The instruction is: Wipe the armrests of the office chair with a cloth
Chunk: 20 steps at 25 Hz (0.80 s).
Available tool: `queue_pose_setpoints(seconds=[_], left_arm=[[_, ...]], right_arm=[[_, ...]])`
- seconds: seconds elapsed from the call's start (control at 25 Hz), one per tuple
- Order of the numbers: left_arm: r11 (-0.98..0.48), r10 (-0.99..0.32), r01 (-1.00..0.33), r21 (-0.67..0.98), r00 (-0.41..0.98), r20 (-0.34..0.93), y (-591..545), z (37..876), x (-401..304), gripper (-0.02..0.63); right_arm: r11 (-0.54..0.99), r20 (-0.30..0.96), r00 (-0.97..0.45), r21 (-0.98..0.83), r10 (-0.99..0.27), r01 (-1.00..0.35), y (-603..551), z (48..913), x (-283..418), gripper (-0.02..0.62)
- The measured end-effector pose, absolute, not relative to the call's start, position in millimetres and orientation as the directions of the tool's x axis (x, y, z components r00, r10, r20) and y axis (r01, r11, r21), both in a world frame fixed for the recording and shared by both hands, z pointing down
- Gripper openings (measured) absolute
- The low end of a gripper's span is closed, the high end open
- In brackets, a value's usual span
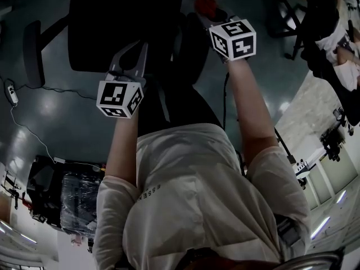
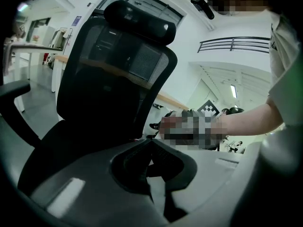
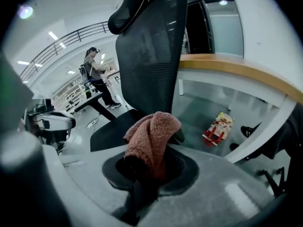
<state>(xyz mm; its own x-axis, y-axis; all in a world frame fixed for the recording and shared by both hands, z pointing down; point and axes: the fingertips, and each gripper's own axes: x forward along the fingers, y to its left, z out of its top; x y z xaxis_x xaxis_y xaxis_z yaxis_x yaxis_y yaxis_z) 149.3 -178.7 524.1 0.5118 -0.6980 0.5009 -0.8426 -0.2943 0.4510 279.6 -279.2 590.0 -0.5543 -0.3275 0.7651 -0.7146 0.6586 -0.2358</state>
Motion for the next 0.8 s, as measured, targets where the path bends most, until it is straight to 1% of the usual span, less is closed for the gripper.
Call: queue_pose_setpoints(seconds=[0.24,0.4,0.64,0.8], left_arm=[[-0.279,-0.712,-0.846,0.454,0.499,0.494,-179.5,522.6,140.3,0.017],[-0.253,-0.722,-0.852,0.459,0.482,0.496,-173.6,523.1,131.1,0.017],[-0.253,-0.730,-0.844,0.473,0.487,0.479,-161.6,518.7,122.7,0.017],[-0.271,-0.721,-0.837,0.476,0.504,0.475,-146.3,516.3,113.5,0.017]], right_arm=[[0.731,0.761,-0.592,-0.241,-0.266,-0.638,-281.4,584.5,247.3,0.055],[0.797,0.814,-0.538,-0.169,-0.218,-0.580,-275.0,587.5,230.4,0.055],[0.889,0.851,-0.498,-0.088,-0.168,-0.449,-247.6,579.7,200.9,0.055],[0.883,0.869,-0.470,-0.092,-0.155,-0.460,-222.0,582.1,189.2,0.055]])
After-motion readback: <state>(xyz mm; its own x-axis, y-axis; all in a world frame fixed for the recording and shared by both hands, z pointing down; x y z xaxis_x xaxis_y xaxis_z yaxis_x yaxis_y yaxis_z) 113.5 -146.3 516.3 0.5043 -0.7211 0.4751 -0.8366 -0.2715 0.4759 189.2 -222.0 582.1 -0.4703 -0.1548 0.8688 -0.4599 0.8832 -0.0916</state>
